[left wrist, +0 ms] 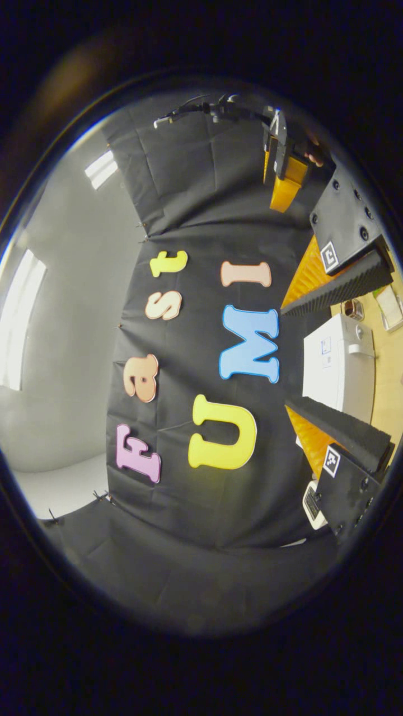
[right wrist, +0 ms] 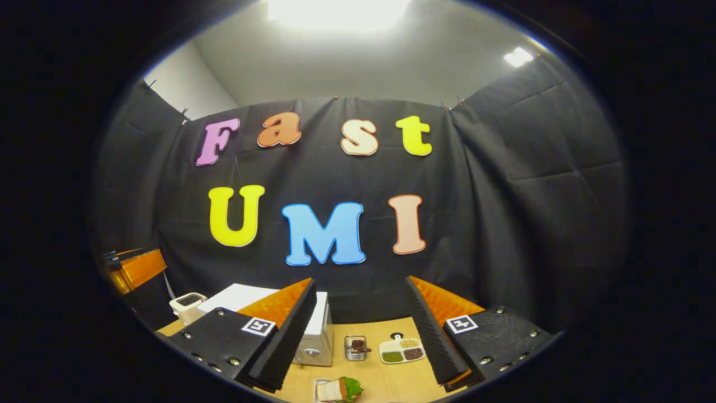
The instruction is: Open the microwave oven with the left hand, put the food in, and close the microwave oven.
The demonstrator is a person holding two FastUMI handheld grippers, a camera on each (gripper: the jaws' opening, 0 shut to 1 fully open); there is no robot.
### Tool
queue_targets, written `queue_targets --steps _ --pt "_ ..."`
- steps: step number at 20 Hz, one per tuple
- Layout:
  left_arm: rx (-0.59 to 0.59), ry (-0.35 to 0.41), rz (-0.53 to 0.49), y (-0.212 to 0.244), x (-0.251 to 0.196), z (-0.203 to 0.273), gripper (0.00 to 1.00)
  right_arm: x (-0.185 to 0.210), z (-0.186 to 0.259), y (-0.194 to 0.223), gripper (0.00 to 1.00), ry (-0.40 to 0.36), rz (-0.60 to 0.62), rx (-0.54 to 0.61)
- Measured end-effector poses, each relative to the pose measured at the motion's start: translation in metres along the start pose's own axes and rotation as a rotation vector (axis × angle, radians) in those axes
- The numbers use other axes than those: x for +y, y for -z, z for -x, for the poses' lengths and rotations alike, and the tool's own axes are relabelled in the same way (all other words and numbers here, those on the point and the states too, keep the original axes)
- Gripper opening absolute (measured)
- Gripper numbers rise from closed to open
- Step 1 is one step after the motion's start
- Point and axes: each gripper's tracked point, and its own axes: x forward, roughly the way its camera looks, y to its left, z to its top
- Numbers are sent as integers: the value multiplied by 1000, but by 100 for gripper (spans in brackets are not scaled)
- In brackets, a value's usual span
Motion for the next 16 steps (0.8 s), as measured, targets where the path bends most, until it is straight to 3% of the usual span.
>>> queue_targets --steps 3,7,9,13,16 --pt "24 8 7 14 -7 -9 94 -5 -5 9 95 -2 8 13" --pt "58 -11 20 47 -3 -26 96 -7 -9 23 95 -12 7 34" --pt "72 -39 27 74 4 -38 99 -11 -10 23 95 -8 10 23" --pt "86 -63 -4 138 3 -59 94 -19 -16 16 95 11 53 -17" --pt "145 -40 -34 199 -9 -72 94 -21 -24 12 95 13 70 -35"
